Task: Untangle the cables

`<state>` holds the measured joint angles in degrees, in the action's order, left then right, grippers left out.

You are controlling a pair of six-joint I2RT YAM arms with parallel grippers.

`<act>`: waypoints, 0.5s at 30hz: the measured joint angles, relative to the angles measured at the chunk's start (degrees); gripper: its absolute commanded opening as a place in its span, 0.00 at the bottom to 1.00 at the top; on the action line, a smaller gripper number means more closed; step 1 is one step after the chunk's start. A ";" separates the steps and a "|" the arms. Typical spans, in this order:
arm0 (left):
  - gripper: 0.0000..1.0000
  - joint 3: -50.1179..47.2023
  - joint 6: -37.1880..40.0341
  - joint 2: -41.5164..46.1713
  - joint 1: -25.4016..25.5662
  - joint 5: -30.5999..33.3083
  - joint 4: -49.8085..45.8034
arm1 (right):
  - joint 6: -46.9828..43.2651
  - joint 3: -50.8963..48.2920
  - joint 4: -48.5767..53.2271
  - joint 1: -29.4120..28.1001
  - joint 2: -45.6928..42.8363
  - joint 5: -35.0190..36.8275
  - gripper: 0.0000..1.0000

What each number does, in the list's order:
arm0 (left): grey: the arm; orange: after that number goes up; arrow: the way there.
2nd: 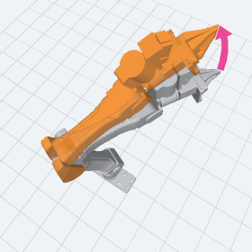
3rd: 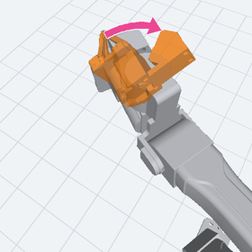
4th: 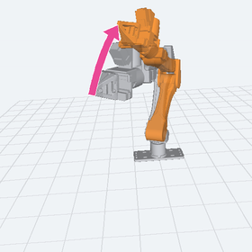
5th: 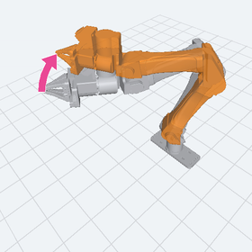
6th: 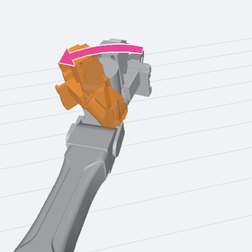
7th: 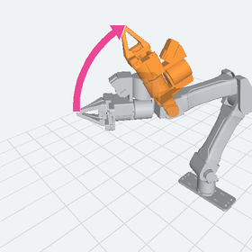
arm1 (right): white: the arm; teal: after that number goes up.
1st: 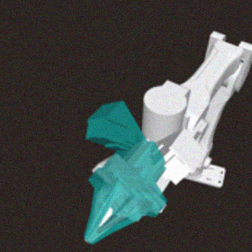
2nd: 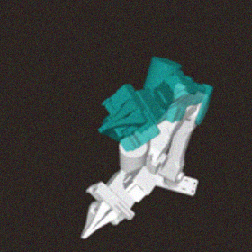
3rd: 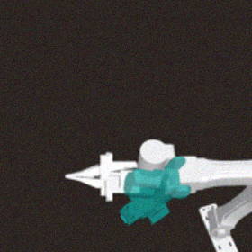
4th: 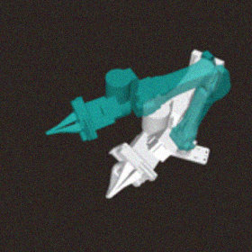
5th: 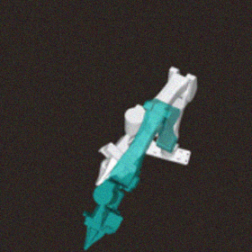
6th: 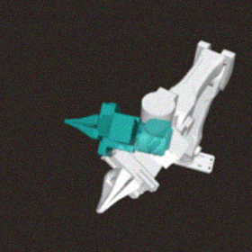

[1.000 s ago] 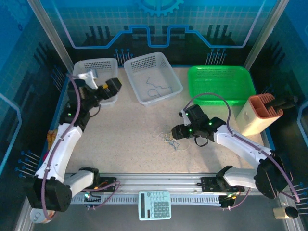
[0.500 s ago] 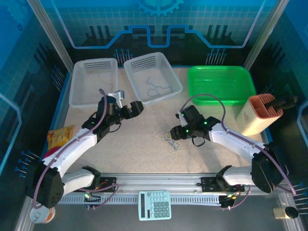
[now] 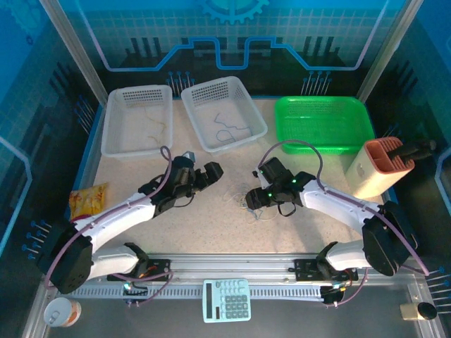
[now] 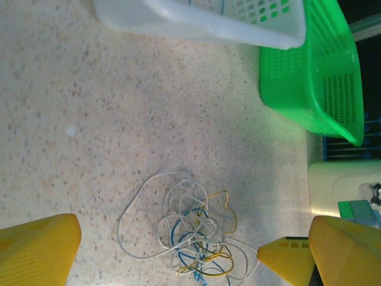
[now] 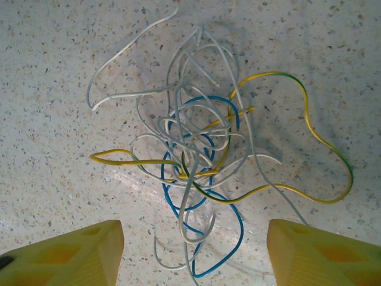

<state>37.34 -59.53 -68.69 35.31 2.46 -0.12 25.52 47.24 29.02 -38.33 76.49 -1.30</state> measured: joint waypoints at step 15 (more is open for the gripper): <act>0.82 -1.84 -32.61 -2.51 13.38 13.18 -3.32 | -0.17 1.20 0.50 2.19 -9.81 0.79 0.75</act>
<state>35.51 -92.14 -71.20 48.69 15.64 -3.44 25.34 48.45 29.52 -36.14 66.67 -0.51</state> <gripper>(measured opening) 0.839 0.751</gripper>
